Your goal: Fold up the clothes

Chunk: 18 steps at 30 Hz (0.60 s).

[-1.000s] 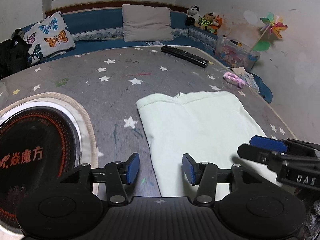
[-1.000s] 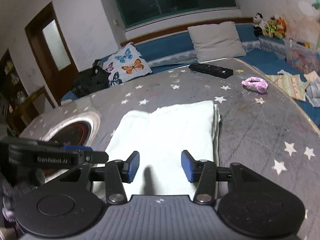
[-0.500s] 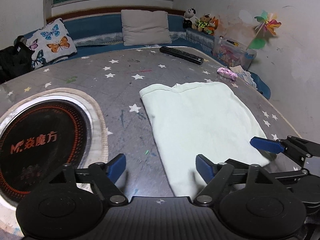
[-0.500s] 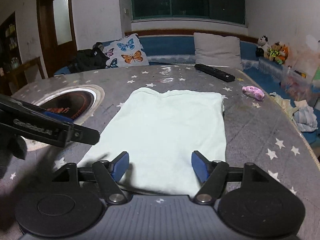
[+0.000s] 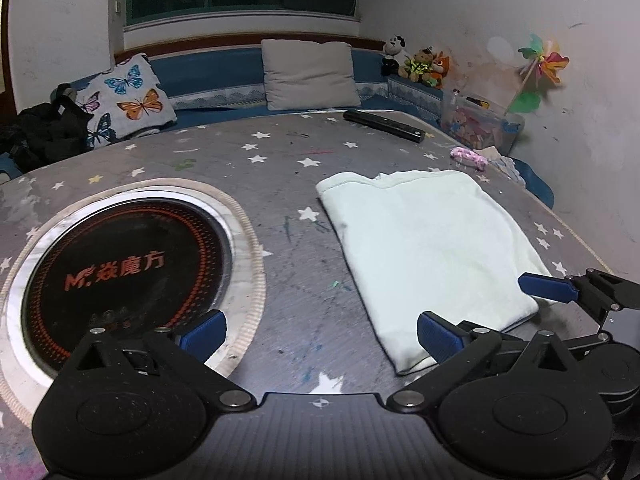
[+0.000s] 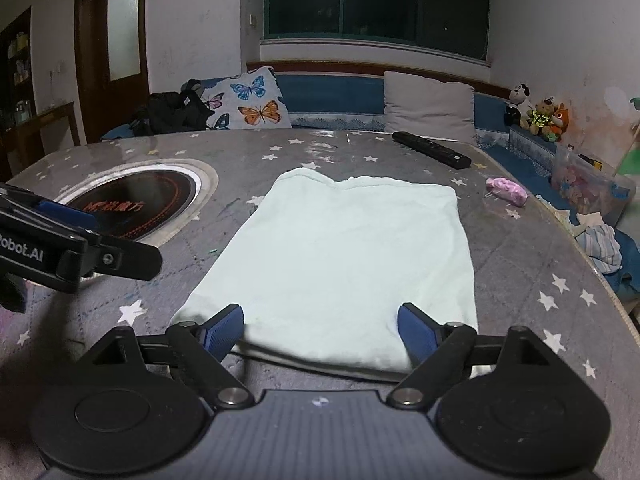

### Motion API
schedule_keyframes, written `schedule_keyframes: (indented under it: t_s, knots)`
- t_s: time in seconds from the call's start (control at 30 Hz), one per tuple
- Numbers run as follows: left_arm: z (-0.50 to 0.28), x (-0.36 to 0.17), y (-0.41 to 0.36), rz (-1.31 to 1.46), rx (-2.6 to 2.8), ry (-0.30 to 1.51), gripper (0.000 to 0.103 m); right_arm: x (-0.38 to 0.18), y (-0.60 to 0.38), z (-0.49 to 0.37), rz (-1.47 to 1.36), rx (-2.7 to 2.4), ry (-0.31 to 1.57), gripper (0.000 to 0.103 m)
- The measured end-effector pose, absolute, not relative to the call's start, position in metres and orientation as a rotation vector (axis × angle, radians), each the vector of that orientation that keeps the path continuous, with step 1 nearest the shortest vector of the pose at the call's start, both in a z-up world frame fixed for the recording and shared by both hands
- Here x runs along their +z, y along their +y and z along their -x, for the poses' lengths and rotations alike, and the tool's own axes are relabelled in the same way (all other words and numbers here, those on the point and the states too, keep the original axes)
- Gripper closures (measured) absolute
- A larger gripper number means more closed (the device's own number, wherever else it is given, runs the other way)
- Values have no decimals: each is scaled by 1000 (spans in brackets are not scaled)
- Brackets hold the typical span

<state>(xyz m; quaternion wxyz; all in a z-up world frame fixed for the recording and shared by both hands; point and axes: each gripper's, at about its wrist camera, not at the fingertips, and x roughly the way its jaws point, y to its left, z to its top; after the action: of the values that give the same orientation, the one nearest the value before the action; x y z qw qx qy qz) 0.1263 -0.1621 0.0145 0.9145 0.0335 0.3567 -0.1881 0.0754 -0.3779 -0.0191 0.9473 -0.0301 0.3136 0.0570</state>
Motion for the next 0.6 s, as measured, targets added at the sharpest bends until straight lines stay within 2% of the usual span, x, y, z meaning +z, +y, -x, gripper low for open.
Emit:
schedule_keyframes:
  t_s: [0.3,0.6]
  knots:
    - [-117,18,-148,-59,-365,698,0,-12,-365,-75,81,114,606,16]
    - [-115,19,-141,-33,-352,703,0,-31,-346,-73,169,130,630,15]
